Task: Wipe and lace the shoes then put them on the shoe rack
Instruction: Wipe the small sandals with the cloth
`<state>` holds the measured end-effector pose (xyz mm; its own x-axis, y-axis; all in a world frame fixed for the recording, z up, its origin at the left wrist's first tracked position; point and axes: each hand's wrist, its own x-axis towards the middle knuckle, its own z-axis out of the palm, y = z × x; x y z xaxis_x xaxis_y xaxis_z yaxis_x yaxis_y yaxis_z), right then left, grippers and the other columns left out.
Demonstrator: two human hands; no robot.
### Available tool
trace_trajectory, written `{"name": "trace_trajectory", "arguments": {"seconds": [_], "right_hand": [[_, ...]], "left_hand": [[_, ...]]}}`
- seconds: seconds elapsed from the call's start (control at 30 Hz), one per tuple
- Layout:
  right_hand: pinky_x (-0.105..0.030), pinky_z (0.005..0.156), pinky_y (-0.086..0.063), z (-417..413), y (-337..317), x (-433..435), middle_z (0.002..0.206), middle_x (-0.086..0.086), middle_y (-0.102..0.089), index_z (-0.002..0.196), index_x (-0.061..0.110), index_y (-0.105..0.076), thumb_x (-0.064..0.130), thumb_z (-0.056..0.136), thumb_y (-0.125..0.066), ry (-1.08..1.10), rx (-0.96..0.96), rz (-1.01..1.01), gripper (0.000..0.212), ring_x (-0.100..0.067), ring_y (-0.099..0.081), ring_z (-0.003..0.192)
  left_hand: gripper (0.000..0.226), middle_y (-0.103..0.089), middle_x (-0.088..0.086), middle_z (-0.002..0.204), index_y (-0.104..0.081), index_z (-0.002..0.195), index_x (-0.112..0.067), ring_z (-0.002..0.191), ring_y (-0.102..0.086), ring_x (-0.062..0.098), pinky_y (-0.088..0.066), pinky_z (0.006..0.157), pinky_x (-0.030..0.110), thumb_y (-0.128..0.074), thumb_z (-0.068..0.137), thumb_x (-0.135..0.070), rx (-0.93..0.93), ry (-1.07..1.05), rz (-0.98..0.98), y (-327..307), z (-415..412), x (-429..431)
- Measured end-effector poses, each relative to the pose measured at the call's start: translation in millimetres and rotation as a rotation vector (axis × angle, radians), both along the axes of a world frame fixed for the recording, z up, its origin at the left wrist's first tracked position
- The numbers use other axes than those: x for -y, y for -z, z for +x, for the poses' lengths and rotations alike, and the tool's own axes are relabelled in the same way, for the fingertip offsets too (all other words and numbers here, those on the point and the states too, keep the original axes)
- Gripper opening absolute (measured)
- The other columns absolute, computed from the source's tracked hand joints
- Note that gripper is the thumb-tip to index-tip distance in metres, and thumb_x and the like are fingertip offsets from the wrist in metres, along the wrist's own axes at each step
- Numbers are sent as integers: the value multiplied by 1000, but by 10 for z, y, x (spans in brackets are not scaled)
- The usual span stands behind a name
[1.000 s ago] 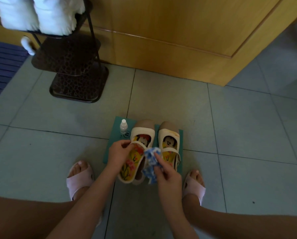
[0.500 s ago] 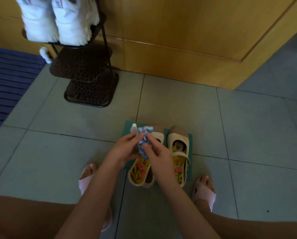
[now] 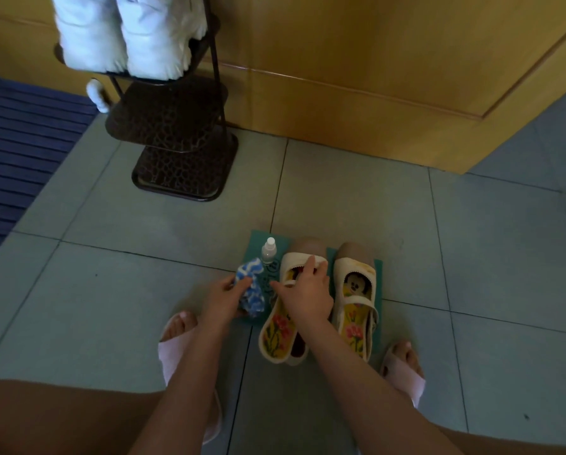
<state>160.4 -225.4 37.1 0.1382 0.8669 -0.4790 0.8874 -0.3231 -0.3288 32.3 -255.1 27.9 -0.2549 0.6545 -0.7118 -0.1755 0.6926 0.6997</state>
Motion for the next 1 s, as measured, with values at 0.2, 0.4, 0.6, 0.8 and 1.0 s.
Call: {"name": "trace_trajectory", "arguments": {"seconds": [0.2, 0.4, 0.6, 0.8, 1.0], "right_hand": [[-37, 97, -43, 111, 10, -63, 158, -6, -6, 150, 15, -11, 41, 85, -62, -5, -79, 6, 86, -29, -36, 134], [-22, 93, -39, 435, -51, -44, 148, -3, -36, 147, 18, -26, 23, 86, -62, 82, -375, 22, 71, -19, -44, 126], [-16, 83, -38, 532, -36, 12, 143, 1, -43, 146, 18, -30, 20, 86, -63, 116, -507, 40, 69, -4, -44, 111], [-13, 80, -38, 522, 26, 16, 145, -1, -42, 146, 16, -30, 19, 87, -62, 92, -509, 65, 67, -3, -45, 110], [-17, 91, -37, 582, 47, 20, 151, 0, -33, 145, 21, -31, 25, 89, -62, 64, -532, 47, 65, -12, -39, 130]], "left_hand": [[19, -64, 9, 88, -60, 107, -2, 73, -60, 18, -51, 55, 18, -55, 91, -11, -93, 153, 109, 174, 42, 12], [23, -62, 0, 97, -62, 112, -10, 92, -59, 14, -45, 75, 18, -56, 91, -12, -250, 233, 315, 105, 412, -49], [31, -65, 6, 116, -60, 122, -12, 104, -59, 19, -48, 91, 33, -53, 92, -12, -403, 257, 416, 127, 610, -162], [34, -67, 9, 112, -58, 126, -15, 99, -61, 19, -46, 83, 27, -47, 94, -9, -444, 376, 436, 266, 557, -107], [31, -66, 5, 114, -61, 122, -16, 101, -60, 15, -48, 88, 29, -49, 94, -10, -417, 435, 483, 306, 487, 142]]}}
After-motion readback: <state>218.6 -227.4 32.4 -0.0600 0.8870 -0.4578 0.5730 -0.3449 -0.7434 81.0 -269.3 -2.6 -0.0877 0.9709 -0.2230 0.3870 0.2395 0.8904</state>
